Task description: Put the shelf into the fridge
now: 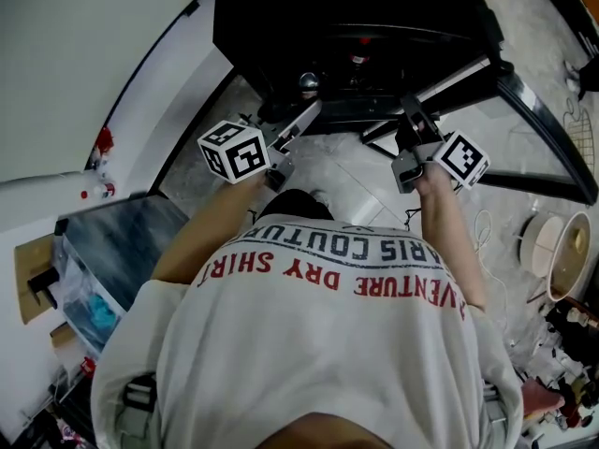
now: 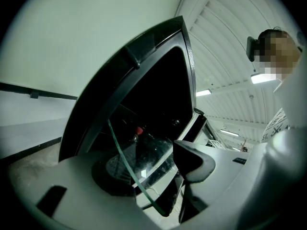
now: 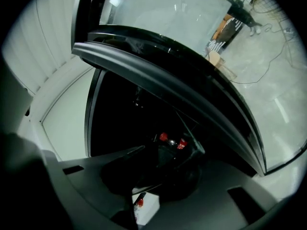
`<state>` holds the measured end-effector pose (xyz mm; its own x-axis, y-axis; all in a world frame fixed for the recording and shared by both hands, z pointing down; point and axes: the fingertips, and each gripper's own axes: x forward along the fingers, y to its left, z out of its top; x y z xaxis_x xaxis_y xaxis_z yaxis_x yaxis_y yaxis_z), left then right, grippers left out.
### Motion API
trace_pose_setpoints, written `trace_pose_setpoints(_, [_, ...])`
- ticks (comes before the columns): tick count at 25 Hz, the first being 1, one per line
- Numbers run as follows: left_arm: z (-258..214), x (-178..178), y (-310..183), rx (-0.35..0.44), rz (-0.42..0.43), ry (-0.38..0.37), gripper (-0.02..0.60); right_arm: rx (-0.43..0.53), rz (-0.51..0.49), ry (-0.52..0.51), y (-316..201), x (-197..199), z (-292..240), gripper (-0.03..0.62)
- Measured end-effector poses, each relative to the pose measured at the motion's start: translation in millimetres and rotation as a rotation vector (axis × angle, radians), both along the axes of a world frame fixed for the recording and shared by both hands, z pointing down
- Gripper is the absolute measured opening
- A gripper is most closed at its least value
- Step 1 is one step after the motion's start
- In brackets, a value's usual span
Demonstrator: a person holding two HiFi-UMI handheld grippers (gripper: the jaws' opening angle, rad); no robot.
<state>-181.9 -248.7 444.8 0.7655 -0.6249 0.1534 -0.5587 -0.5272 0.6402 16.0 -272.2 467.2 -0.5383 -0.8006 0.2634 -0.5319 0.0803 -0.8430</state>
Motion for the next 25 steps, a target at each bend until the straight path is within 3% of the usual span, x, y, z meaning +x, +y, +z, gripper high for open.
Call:
trace_pose_setpoints(12, [9.5, -4.3, 14.5, -0.009, 0.014, 0.012, 0.288, 0.008, 0.025, -0.023, -2.6, -0.6, -1.2, 0.08])
trace_pose_setpoints(18, [9.1, -8.5, 18.8, -0.02, -0.009, 0.058, 0.291, 0.023, 0.017, -0.036, -3.7, -1.4, -3.1, 0.078])
trace_pose_setpoints(25, [15.8, -7.4, 37.4, -0.037, 0.029, 0.05, 0.298, 0.011, 0.025, -0.028, -2.9, 0.3, -2.9, 0.08])
